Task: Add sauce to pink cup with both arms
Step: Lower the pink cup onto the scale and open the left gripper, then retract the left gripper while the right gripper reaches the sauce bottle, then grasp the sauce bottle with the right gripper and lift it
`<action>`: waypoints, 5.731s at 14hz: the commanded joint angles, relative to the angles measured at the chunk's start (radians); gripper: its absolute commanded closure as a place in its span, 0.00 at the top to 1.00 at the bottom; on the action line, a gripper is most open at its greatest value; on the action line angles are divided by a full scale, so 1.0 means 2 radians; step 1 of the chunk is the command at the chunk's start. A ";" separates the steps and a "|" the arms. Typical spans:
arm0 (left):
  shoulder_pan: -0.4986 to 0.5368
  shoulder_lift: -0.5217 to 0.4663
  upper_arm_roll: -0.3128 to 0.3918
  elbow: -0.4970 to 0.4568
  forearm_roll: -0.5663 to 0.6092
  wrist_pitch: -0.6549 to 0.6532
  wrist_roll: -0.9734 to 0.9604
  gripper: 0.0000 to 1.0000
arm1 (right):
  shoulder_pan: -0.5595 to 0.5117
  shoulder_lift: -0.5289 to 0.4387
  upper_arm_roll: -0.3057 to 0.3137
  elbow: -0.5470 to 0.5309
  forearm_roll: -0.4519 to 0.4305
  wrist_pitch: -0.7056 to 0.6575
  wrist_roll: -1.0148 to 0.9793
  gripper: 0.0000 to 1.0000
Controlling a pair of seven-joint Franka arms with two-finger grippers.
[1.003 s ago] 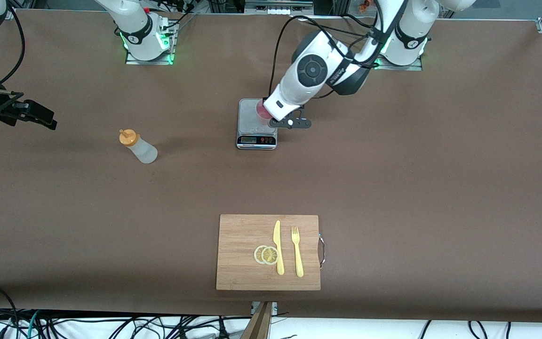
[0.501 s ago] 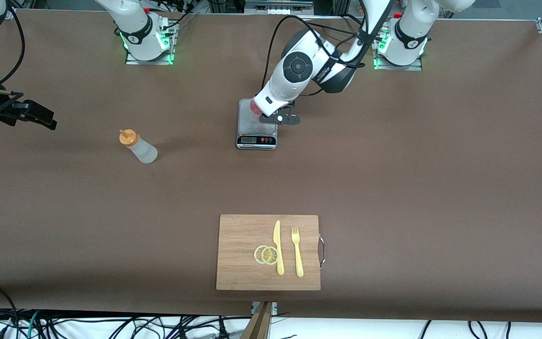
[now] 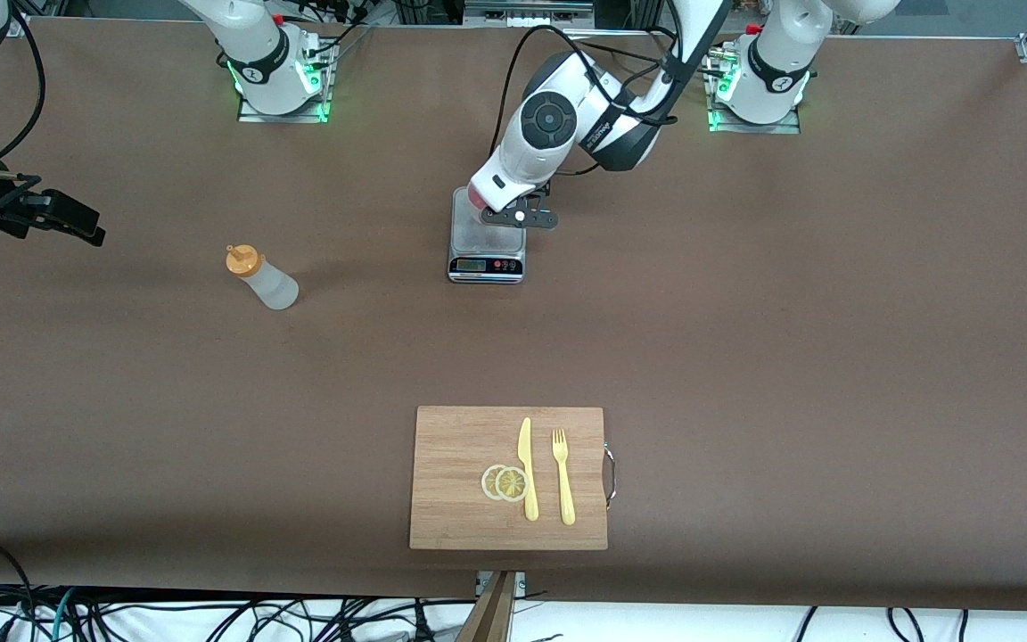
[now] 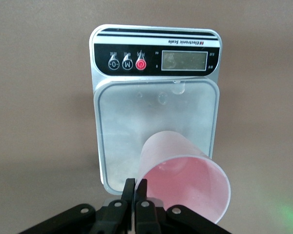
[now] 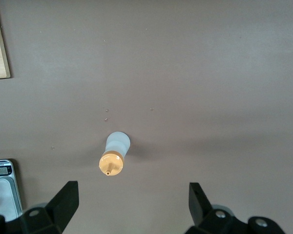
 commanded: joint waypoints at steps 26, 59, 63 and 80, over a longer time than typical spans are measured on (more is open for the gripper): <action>0.087 -0.097 0.145 0.166 0.064 -0.304 0.093 1.00 | -0.077 0.100 -0.005 -0.019 0.170 -0.005 -0.427 1.00; 0.464 -0.161 -0.034 0.217 0.274 -0.466 0.356 1.00 | -0.183 0.400 0.069 -0.092 0.523 -0.089 -1.348 1.00; 0.461 -0.158 -0.034 0.218 0.271 -0.465 0.356 1.00 | -0.173 0.404 0.070 -0.093 0.523 -0.088 -1.347 1.00; 0.466 -0.151 -0.032 0.228 0.271 -0.465 0.357 1.00 | -0.057 0.238 0.111 -0.089 0.379 0.017 -1.047 0.00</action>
